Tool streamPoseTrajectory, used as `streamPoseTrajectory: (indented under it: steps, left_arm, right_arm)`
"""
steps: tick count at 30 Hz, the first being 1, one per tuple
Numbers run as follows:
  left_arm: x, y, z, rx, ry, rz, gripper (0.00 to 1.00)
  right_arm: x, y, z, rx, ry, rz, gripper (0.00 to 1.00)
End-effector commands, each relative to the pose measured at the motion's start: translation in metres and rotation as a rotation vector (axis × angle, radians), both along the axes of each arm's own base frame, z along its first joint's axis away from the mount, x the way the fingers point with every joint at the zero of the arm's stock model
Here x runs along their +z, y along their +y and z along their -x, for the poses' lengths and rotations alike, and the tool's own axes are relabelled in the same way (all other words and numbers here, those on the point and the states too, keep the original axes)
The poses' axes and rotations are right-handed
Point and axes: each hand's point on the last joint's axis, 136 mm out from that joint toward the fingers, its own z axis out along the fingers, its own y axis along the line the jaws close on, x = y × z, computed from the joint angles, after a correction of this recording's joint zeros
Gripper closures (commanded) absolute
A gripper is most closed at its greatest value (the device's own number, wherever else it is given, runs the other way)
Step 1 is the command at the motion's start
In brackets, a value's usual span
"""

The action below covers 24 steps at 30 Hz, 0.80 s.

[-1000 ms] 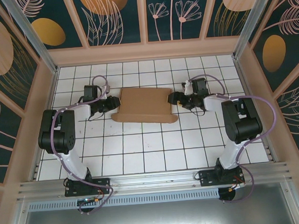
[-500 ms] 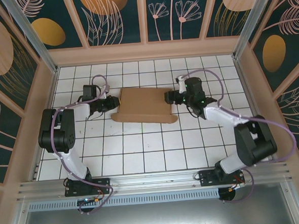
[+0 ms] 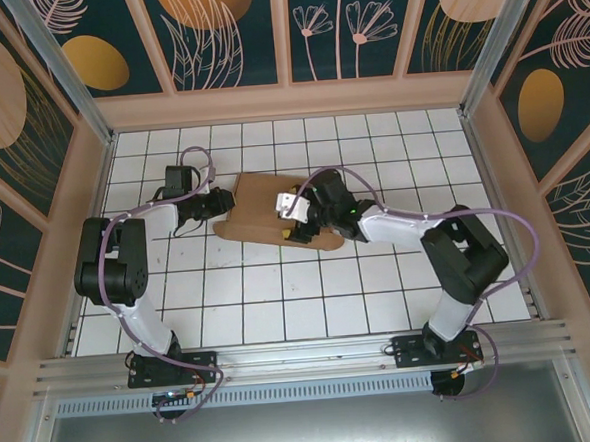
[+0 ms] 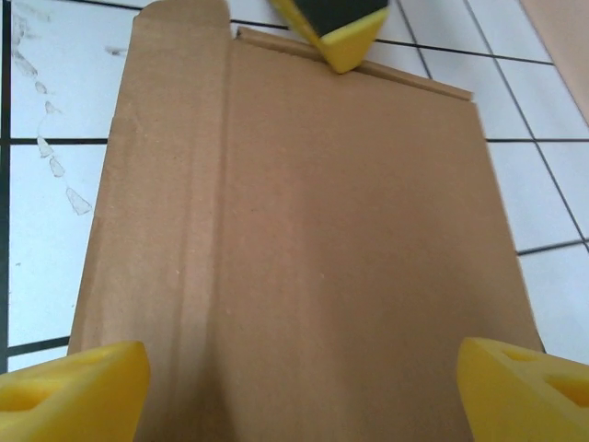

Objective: Fold the paper box

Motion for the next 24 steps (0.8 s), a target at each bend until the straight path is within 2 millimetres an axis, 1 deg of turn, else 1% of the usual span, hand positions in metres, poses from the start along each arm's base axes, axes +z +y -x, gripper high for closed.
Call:
streamPoseTrajectory:
  steps: [1, 3, 6, 8, 11, 12, 14, 17, 20, 21, 22, 24]
  left_arm:
    - [-0.024, 0.01, 0.014, 0.019, 0.088, -0.084, 0.79]
    - [-0.026, 0.01, 0.013, 0.022, 0.089, -0.083, 0.8]
    - [-0.026, 0.01, 0.013, 0.021, 0.09, -0.08, 0.81]
    - [-0.026, 0.01, 0.014, 0.019, 0.089, -0.081, 0.81]
    - [-0.027, 0.009, 0.014, 0.014, 0.09, -0.08, 0.81]
    - [-0.027, 0.009, 0.014, 0.012, 0.089, -0.08, 0.82]
    - [-0.027, 0.008, 0.014, 0.009, 0.09, -0.078, 0.82]
    - [-0.027, 0.008, 0.015, 0.008, 0.09, -0.079, 0.82]
    - [-0.026, 0.009, 0.014, 0.01, 0.086, -0.081, 0.82]
    - [-0.027, 0.009, 0.014, 0.011, 0.086, -0.081, 0.81]
    - [-0.027, 0.008, 0.014, 0.01, 0.085, -0.081, 0.81]
    - [-0.029, 0.008, 0.014, 0.008, 0.088, -0.082, 0.81]
  right_arm:
    - [-0.007, 0.014, 0.006, 0.085, -0.019, 0.037, 0.13]
    - [-0.021, 0.014, 0.004, 0.074, -0.026, 0.082, 0.15]
    - [-0.042, 0.008, -0.013, -0.007, -0.106, 0.168, 0.19]
    - [-0.052, 0.004, -0.022, -0.046, -0.149, 0.216, 0.27]
    - [-0.064, 0.0, -0.029, -0.075, -0.207, 0.275, 0.43]
    - [-0.067, 0.0, -0.029, -0.076, -0.217, 0.287, 0.48]
    - [-0.073, 0.001, -0.026, -0.067, -0.222, 0.304, 0.56]
    - [-0.077, 0.001, -0.026, -0.069, -0.226, 0.316, 0.64]
    - [-0.076, 0.001, -0.024, -0.076, -0.213, 0.305, 0.64]
    - [-0.074, 0.002, -0.023, -0.076, -0.208, 0.292, 0.62]
    - [-0.069, 0.004, -0.021, -0.074, -0.203, 0.273, 0.58]
    - [-0.053, 0.009, -0.013, -0.053, -0.181, 0.195, 0.45]
